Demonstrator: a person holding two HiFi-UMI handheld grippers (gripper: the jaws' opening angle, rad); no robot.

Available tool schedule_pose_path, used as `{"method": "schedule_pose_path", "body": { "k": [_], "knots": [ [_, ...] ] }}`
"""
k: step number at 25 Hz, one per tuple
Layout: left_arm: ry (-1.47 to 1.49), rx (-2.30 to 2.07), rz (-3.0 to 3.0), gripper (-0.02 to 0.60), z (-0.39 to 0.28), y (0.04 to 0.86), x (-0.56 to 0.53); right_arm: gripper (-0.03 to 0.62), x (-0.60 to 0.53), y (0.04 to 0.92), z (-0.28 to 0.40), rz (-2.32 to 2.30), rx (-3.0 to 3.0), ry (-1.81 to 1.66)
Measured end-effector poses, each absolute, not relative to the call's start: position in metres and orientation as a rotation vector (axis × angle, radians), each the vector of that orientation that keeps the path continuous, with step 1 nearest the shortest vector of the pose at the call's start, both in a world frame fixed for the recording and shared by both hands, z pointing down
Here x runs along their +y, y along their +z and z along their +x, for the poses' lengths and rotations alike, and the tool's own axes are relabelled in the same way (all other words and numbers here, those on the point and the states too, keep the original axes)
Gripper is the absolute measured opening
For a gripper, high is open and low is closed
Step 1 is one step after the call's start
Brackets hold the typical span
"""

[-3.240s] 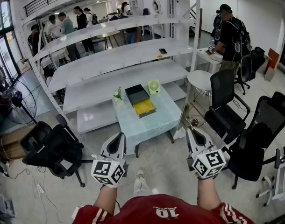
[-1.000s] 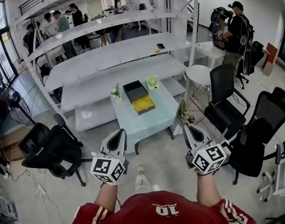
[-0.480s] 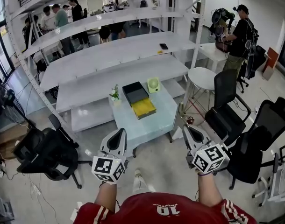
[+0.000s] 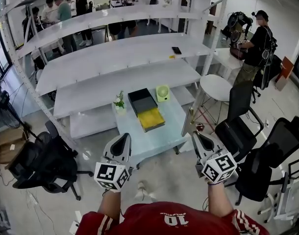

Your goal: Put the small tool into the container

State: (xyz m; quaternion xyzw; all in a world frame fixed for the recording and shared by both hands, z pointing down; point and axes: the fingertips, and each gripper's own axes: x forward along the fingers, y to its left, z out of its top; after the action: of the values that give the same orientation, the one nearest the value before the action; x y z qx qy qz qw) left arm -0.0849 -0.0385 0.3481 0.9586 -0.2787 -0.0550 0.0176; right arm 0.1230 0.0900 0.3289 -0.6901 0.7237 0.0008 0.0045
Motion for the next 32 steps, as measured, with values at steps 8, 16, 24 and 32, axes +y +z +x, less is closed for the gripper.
{"method": "schedule_pose_path", "body": {
  "k": [8, 16, 24, 32],
  "knots": [
    [-0.199, -0.863, 2.947, -0.006, -0.082, 0.347, -0.104, 0.009, 0.023, 0.319, 0.125, -2.166, 2.294, -0.006],
    [-0.218, -0.838, 2.935, -0.006, -0.082, 0.341, -0.158, 0.009, -0.035, 0.314, 0.117, -2.145, 2.310, -0.031],
    [-0.224, -0.799, 2.944, -0.006, -0.071, 0.340, -0.201, 0.009, -0.096, 0.307, 0.114, -2.114, 2.314, -0.003],
    [-0.184, -0.717, 2.991, -0.006, -0.047, 0.344, -0.227, 0.009, -0.137, 0.311, 0.119, -2.083, 2.280, -0.008]
  ]
}}
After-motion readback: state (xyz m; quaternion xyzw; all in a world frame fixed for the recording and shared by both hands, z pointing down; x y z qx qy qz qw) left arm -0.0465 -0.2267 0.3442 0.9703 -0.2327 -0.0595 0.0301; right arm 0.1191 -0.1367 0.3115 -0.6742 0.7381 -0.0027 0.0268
